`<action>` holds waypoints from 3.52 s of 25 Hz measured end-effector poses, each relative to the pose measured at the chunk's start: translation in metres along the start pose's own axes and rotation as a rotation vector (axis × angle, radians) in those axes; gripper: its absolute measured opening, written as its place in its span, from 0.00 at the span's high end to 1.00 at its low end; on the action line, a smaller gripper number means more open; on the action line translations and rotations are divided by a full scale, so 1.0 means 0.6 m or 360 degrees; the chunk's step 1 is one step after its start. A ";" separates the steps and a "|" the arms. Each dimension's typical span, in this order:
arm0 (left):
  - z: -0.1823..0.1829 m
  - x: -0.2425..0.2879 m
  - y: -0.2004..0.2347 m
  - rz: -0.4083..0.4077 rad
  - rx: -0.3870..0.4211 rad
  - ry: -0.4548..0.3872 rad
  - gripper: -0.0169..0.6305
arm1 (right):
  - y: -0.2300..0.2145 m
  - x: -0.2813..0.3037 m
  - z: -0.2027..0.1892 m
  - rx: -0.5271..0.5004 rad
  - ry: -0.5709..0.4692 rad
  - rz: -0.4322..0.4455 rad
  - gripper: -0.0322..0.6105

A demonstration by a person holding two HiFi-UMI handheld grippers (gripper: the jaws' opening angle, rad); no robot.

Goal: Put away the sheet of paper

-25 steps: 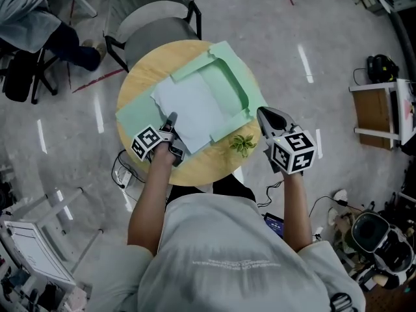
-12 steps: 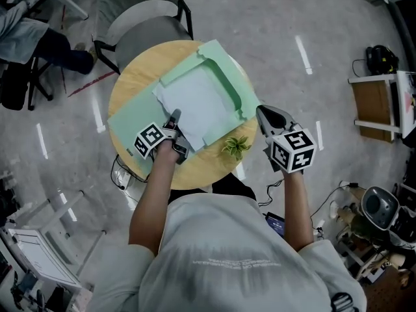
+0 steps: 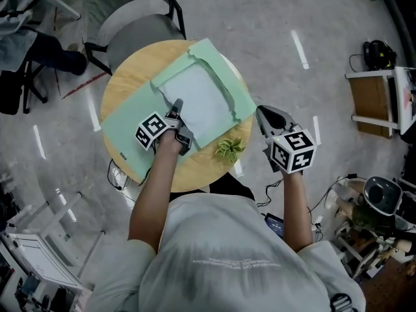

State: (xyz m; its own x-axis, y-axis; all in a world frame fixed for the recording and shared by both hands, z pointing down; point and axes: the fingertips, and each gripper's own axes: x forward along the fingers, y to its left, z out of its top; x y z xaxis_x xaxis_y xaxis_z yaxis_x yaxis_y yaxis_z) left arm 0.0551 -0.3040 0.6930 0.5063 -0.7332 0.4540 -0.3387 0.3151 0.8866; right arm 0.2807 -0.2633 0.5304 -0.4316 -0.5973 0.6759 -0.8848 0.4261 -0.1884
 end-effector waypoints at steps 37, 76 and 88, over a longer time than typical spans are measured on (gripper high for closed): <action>-0.053 -0.009 0.005 0.0147 0.0527 0.0426 0.63 | 0.021 -0.015 -0.025 0.0054 -0.0016 -0.0043 0.91; 0.082 -0.575 -0.422 -0.0575 0.2702 -0.0151 0.95 | 0.451 -0.332 0.196 -0.0650 -0.0827 -0.0399 0.91; 0.021 -0.639 -0.480 -0.0831 0.2739 -0.0252 0.94 | 0.493 -0.383 0.191 -0.0699 -0.0914 -0.0420 0.91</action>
State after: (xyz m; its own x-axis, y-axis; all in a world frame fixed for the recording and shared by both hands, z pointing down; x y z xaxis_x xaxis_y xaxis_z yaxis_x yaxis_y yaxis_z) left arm -0.0513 -0.1211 0.2622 0.7812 -0.6185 0.0848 -0.5943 -0.7784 -0.2021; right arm 0.0982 -0.0778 0.2373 -0.3456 -0.9246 0.1605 -0.8720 0.3796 0.3091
